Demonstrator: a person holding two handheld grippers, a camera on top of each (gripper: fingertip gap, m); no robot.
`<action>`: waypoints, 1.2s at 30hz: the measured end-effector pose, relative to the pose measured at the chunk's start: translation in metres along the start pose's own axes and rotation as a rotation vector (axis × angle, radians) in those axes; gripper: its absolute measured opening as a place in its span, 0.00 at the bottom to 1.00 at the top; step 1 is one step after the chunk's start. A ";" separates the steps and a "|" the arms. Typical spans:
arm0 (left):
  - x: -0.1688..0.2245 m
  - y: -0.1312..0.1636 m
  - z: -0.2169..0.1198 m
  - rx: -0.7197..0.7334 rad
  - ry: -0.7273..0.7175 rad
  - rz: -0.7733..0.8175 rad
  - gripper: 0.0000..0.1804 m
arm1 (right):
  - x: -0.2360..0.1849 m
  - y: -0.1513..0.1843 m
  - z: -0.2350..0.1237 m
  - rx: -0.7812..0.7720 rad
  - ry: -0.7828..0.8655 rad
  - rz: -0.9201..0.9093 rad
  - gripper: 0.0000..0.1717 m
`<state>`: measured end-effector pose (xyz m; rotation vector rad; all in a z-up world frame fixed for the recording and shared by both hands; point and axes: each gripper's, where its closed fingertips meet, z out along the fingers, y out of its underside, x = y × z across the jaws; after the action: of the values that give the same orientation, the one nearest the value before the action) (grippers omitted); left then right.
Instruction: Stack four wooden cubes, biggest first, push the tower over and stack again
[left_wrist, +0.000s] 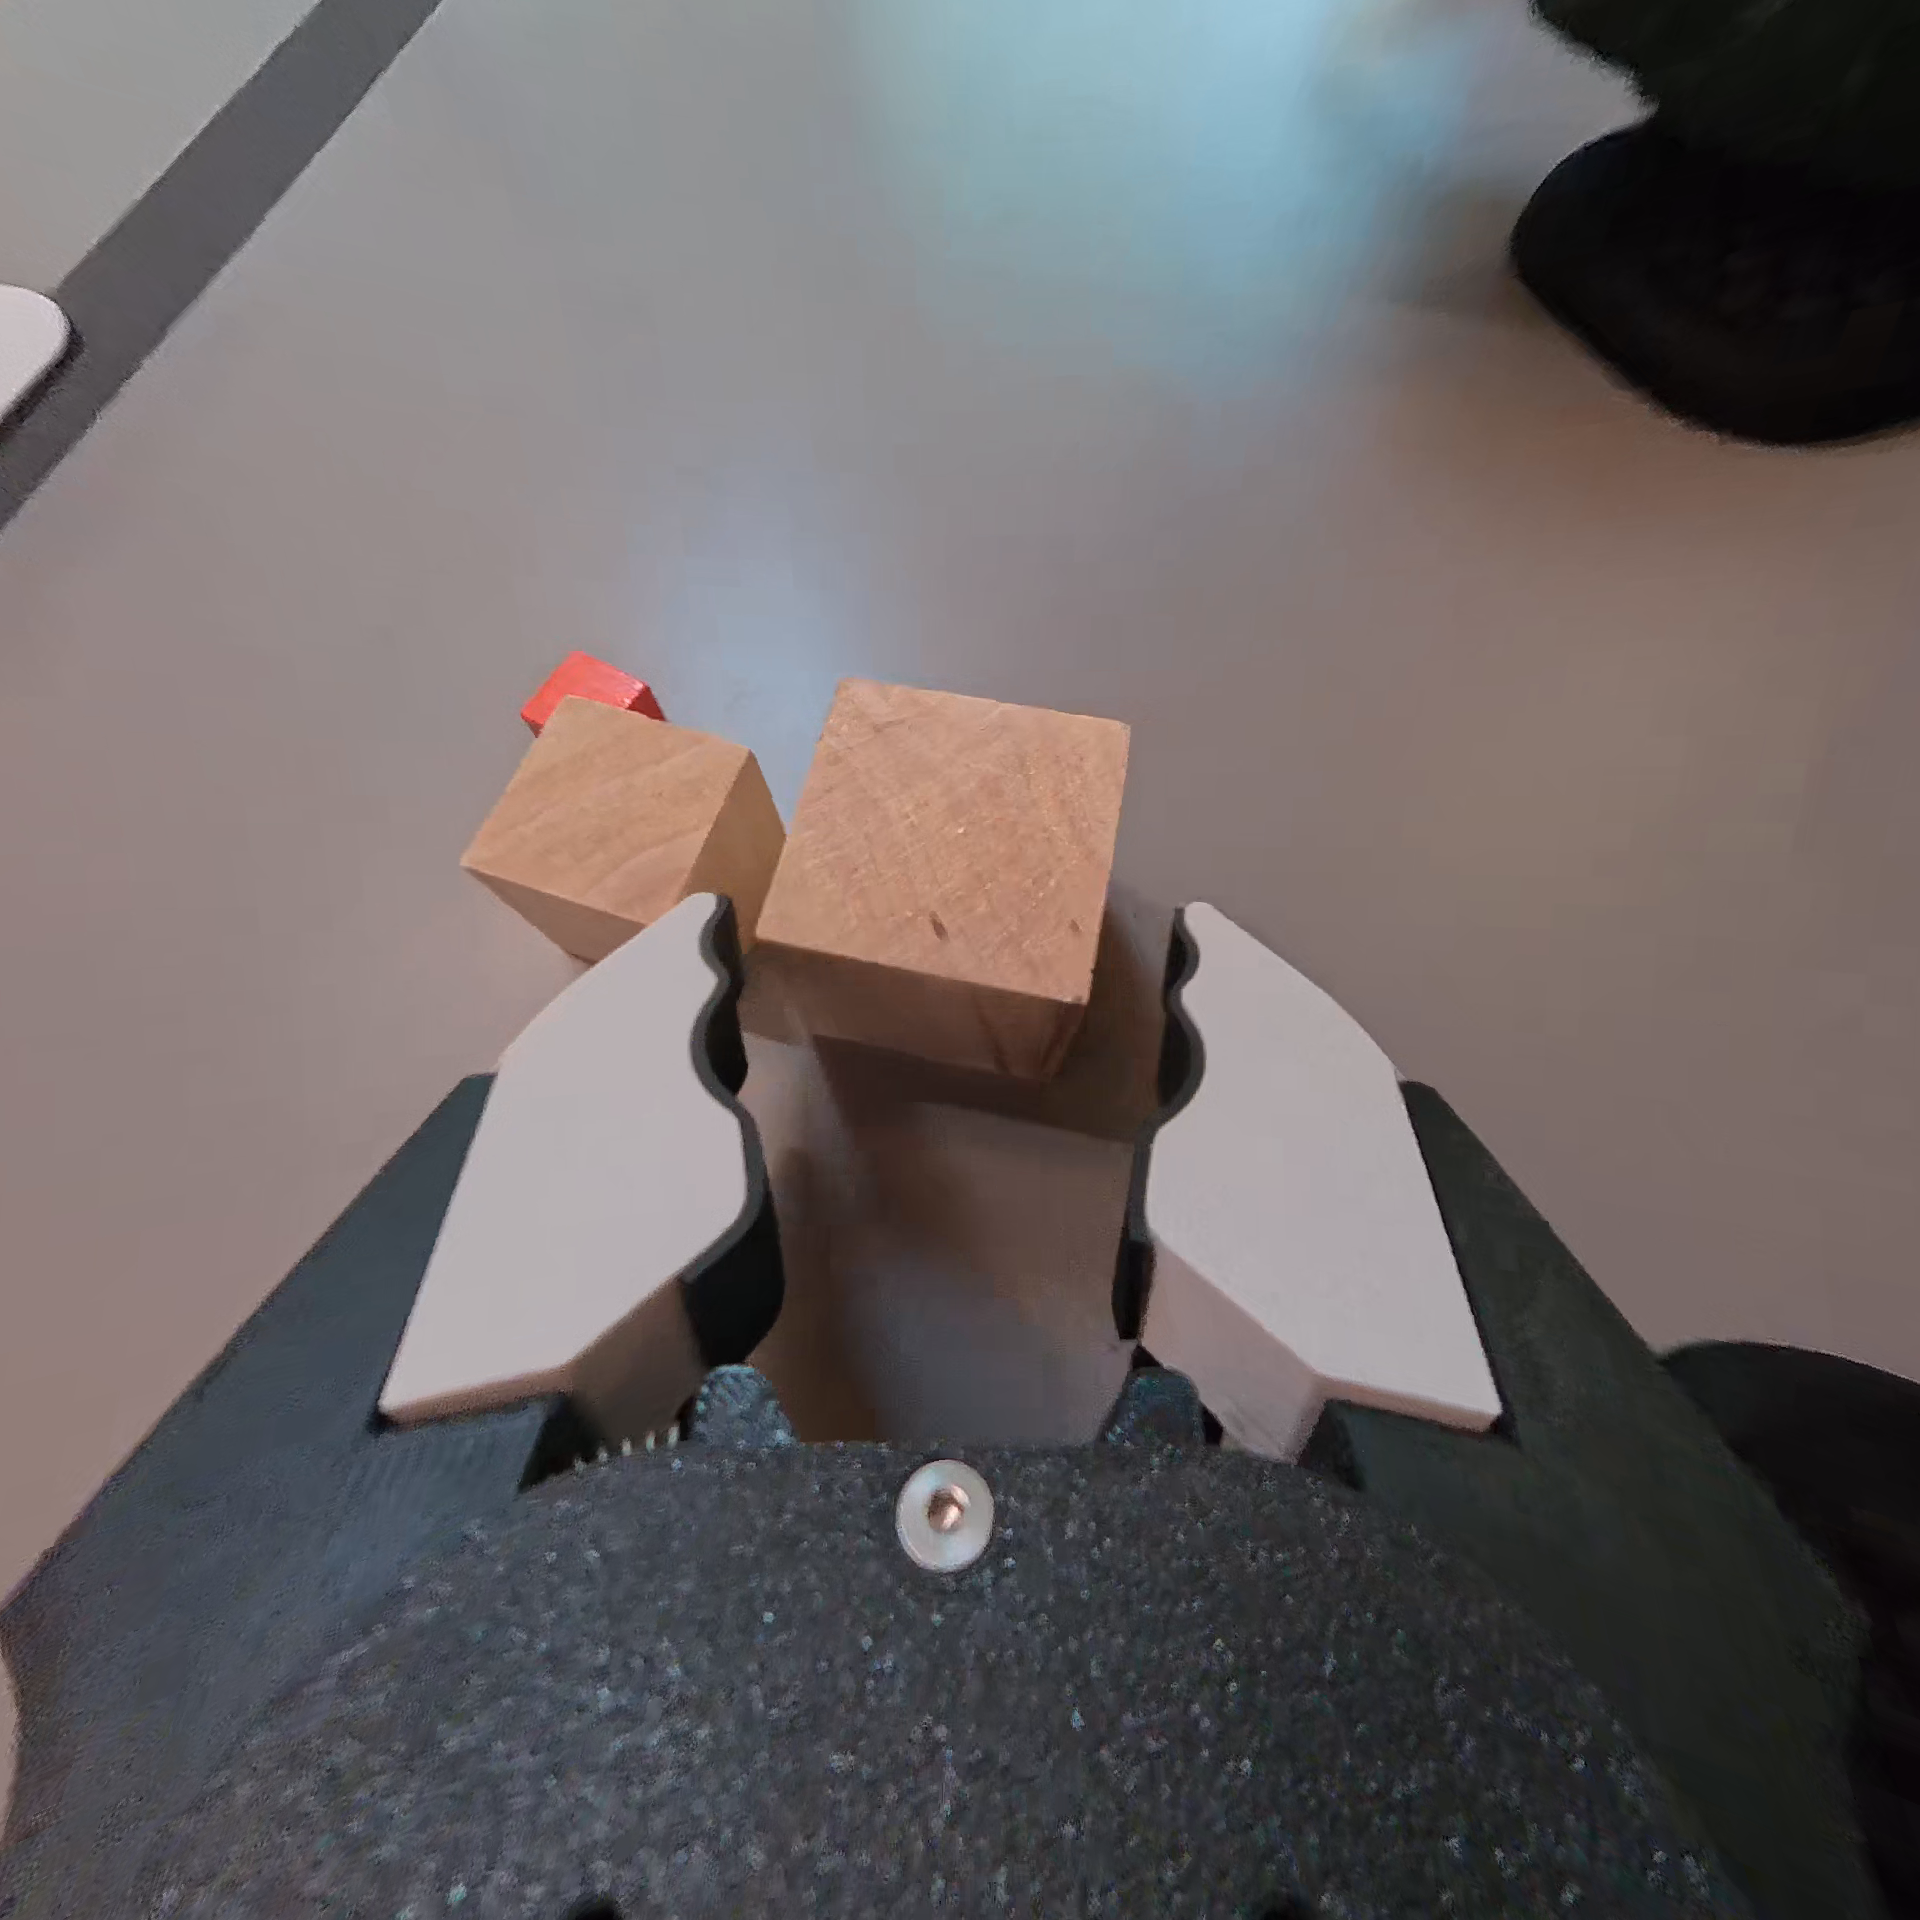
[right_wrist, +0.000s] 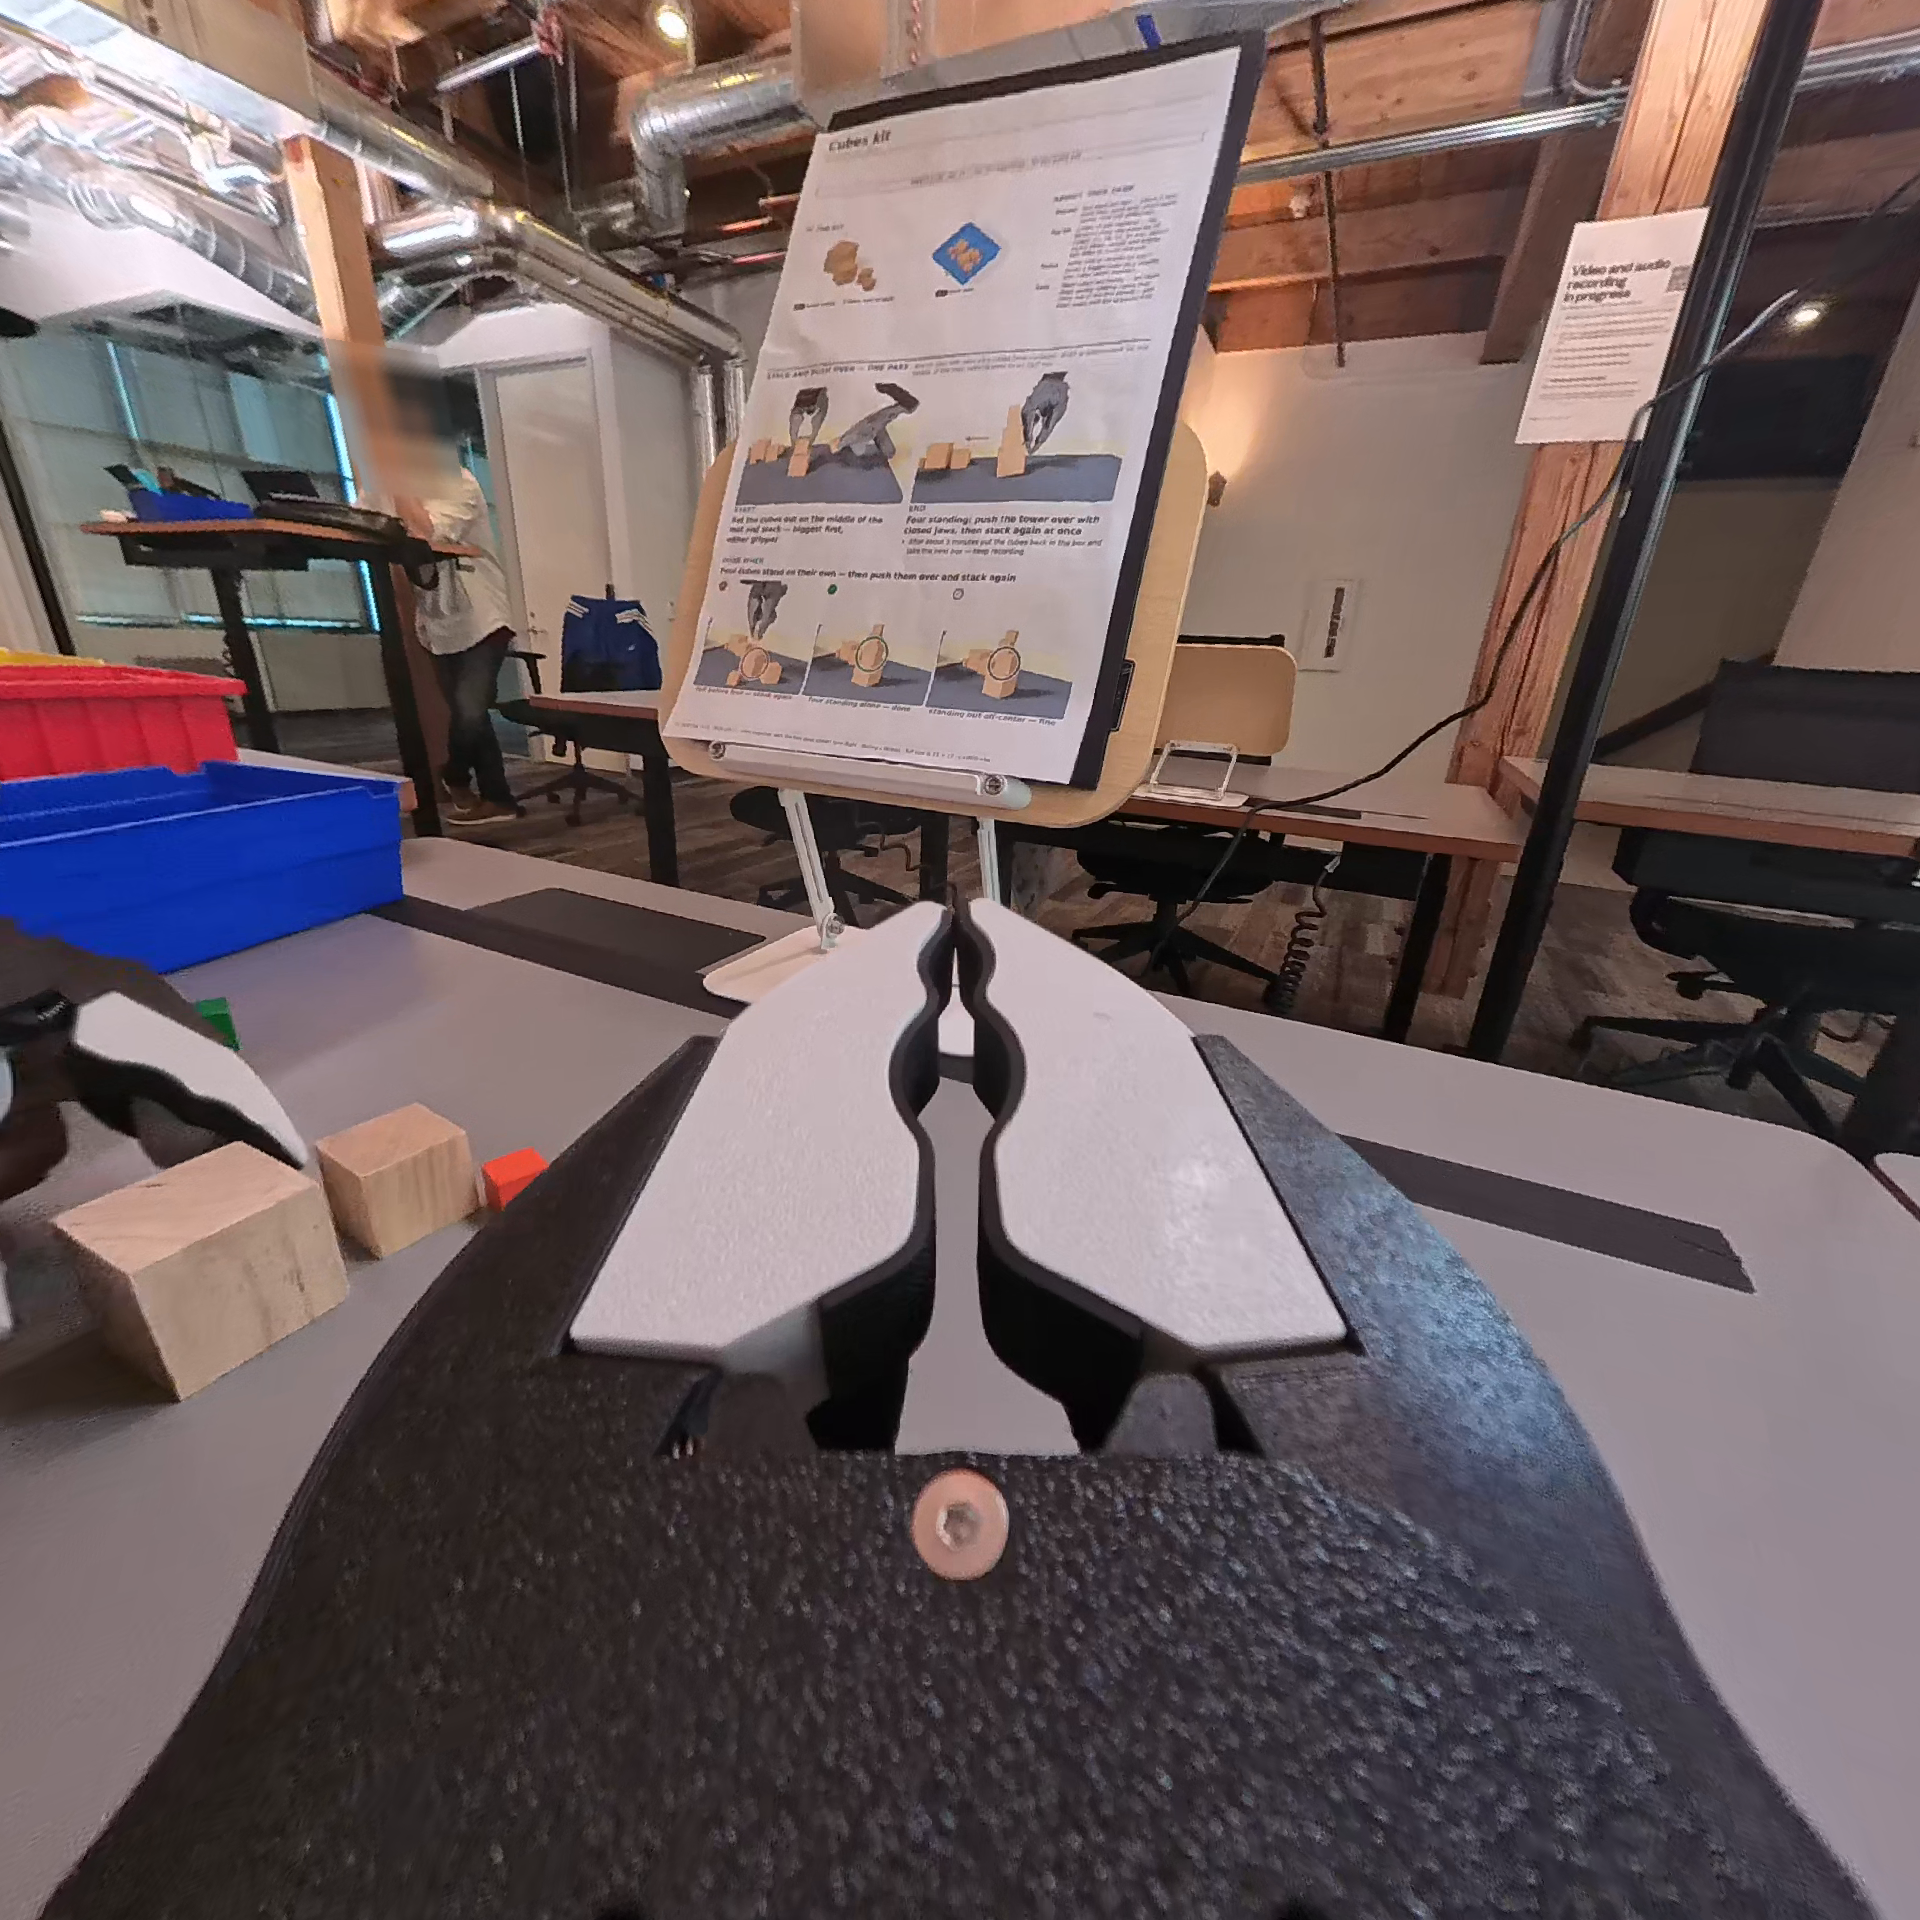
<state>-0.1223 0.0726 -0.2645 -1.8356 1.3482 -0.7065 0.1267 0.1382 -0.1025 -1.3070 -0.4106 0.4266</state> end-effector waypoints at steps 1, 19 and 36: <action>0.002 -0.003 -0.006 0.025 0.028 -0.035 0.44 | 0.001 -0.001 -0.001 0.004 0.002 0.007 0.00; -0.072 0.000 0.010 -0.132 0.078 0.045 0.38 | 0.012 0.009 -0.003 -0.037 0.045 -0.042 0.00; -0.027 -0.068 -0.035 0.036 0.040 0.053 0.25 | 0.008 0.009 -0.002 -0.043 0.021 -0.029 0.00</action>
<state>-0.1201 0.1022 -0.1891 -1.7600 1.3962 -0.7388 0.1338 0.1427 -0.1109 -1.3443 -0.4228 0.3811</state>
